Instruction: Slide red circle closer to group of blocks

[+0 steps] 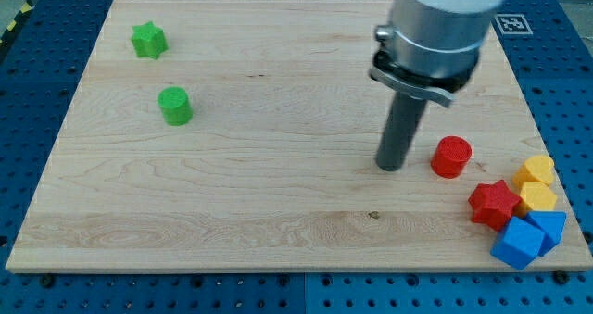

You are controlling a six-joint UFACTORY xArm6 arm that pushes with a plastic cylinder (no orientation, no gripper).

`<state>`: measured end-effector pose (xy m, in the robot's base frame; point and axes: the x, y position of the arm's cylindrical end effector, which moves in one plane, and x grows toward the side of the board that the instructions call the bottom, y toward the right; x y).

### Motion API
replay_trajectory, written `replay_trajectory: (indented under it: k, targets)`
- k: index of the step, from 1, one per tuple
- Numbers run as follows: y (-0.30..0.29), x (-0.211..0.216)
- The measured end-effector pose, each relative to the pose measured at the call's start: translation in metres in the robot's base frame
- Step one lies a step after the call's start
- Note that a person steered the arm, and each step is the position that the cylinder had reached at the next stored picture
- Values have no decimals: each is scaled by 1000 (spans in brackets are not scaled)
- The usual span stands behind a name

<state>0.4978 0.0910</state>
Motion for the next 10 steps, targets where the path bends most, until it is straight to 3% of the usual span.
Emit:
replay_trajectory:
  k: [1, 4, 10]
  targets:
    - [9, -27]
    - [65, -11]
    - [86, 1]
